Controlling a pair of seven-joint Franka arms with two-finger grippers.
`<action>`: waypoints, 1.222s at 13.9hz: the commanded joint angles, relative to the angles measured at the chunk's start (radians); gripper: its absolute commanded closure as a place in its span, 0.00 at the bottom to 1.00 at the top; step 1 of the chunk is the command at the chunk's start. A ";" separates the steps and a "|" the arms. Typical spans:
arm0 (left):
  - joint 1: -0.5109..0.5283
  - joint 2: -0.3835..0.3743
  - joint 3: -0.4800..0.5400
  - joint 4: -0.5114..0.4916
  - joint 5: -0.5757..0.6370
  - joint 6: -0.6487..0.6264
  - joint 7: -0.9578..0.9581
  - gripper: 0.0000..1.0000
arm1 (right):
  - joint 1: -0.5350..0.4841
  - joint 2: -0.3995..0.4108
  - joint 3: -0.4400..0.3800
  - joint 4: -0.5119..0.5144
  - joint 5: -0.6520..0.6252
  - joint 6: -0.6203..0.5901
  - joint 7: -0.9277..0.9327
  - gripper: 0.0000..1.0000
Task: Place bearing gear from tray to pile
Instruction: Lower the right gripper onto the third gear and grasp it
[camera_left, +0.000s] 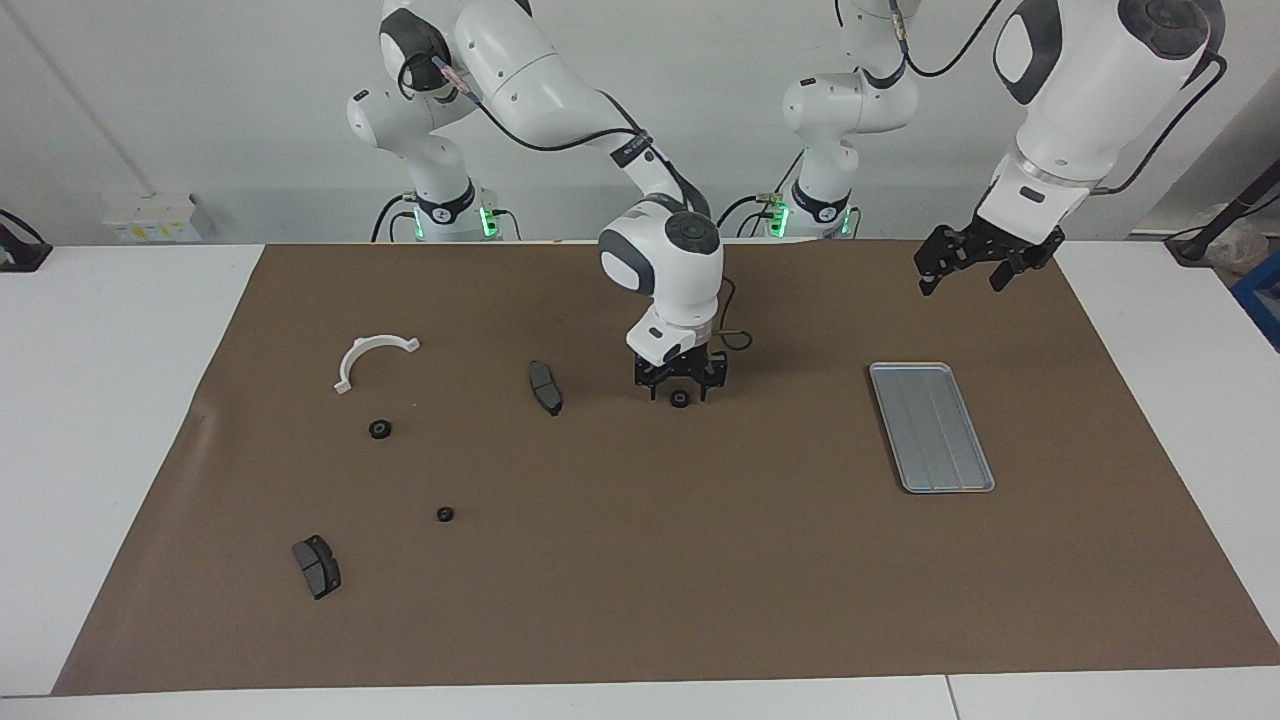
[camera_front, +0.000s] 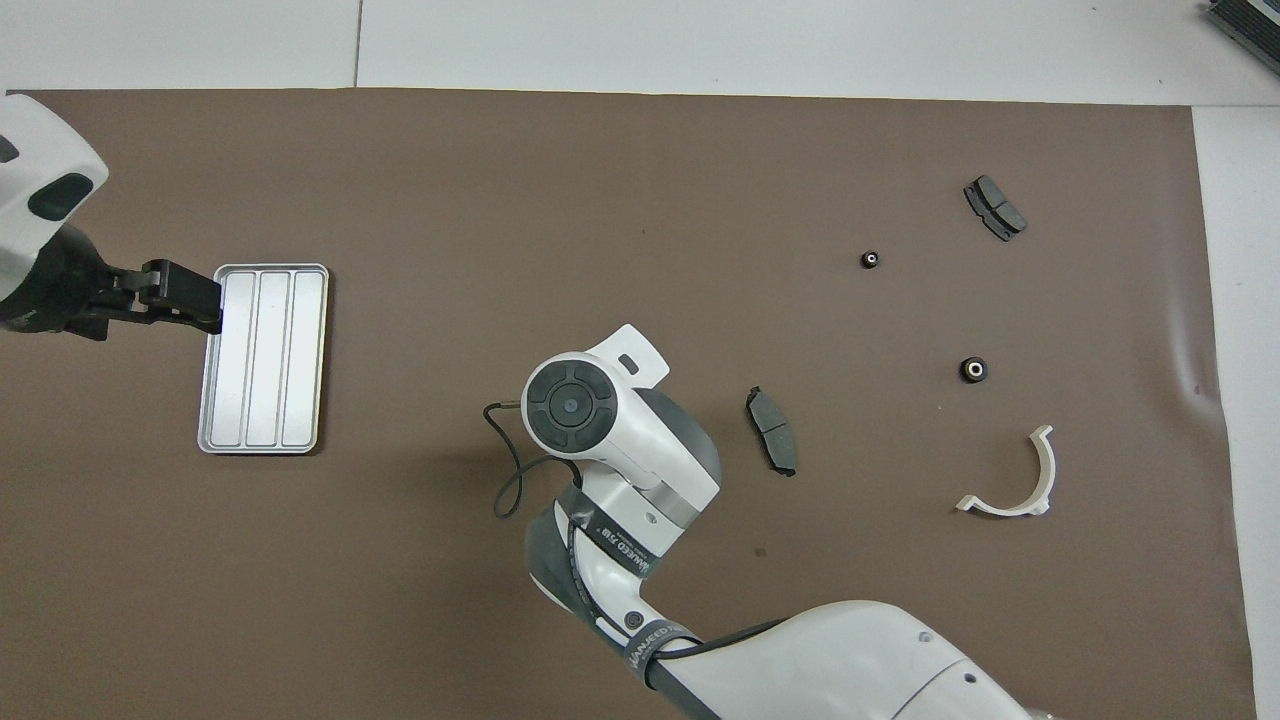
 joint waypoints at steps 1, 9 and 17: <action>0.007 -0.012 -0.001 -0.017 0.011 0.007 0.005 0.00 | 0.004 0.004 -0.002 -0.014 -0.029 0.033 0.022 0.25; 0.007 -0.012 -0.001 -0.017 0.011 0.008 0.011 0.00 | 0.007 -0.007 -0.005 -0.002 -0.037 -0.002 0.065 1.00; 0.010 -0.012 0.001 -0.016 0.011 0.010 0.016 0.00 | -0.184 -0.281 -0.005 -0.267 -0.030 0.019 -0.149 1.00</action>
